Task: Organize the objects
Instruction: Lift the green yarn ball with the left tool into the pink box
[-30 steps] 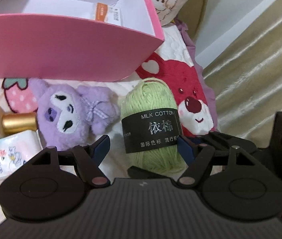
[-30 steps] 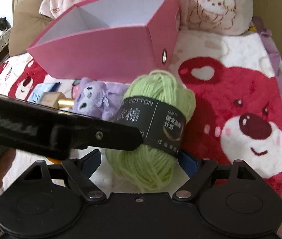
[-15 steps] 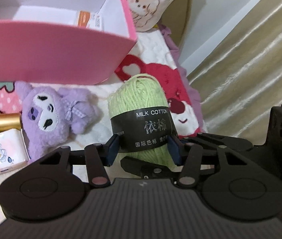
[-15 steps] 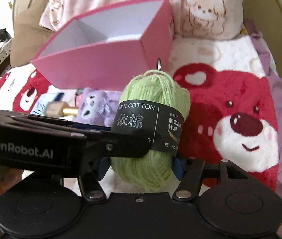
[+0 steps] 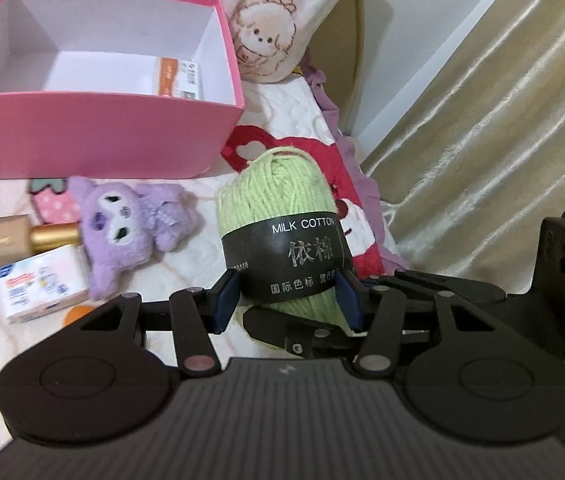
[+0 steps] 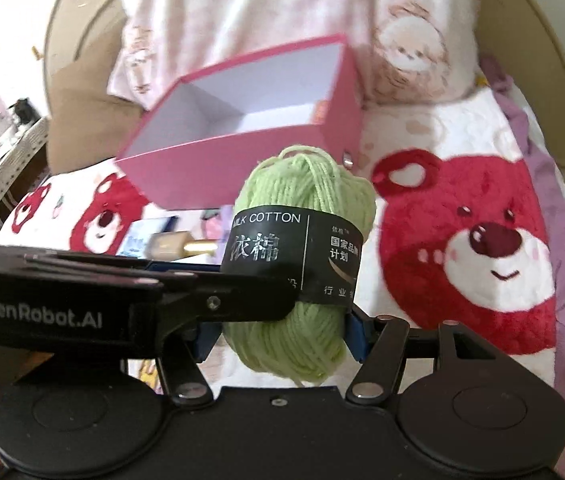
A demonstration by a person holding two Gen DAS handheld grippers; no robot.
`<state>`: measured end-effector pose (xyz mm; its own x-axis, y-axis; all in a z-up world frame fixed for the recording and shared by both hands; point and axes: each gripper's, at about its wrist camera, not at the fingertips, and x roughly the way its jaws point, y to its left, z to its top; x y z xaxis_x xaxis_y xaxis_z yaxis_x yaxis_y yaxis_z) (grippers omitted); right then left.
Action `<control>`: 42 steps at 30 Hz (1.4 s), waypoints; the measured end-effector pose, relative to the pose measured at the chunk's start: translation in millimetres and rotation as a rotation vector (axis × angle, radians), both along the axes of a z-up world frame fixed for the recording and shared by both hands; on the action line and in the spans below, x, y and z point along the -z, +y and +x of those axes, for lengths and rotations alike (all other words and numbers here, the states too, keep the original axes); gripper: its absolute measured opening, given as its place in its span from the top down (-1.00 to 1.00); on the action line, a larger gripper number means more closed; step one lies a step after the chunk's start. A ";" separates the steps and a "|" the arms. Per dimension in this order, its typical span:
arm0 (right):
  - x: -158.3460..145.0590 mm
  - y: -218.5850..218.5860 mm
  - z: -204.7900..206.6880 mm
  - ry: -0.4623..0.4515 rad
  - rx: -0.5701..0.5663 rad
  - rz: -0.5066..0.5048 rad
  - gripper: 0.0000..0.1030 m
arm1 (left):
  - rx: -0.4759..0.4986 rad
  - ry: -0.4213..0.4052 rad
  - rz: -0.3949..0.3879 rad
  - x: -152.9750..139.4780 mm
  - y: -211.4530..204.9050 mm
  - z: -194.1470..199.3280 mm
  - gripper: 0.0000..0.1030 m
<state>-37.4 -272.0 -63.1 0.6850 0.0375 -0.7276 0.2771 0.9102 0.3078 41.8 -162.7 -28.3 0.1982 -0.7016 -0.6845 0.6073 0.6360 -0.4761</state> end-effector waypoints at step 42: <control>-115.1 -6.6 171.4 -0.111 0.026 -0.087 -0.29 | -0.038 -0.028 -0.041 -109.1 20.0 174.9 0.00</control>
<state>134.1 -278.7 52.0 0.7611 -0.0412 -0.6474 0.2693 0.9280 0.2576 216.8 -142.7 80.8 0.2441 -0.7204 -0.6492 0.5965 0.6393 -0.4852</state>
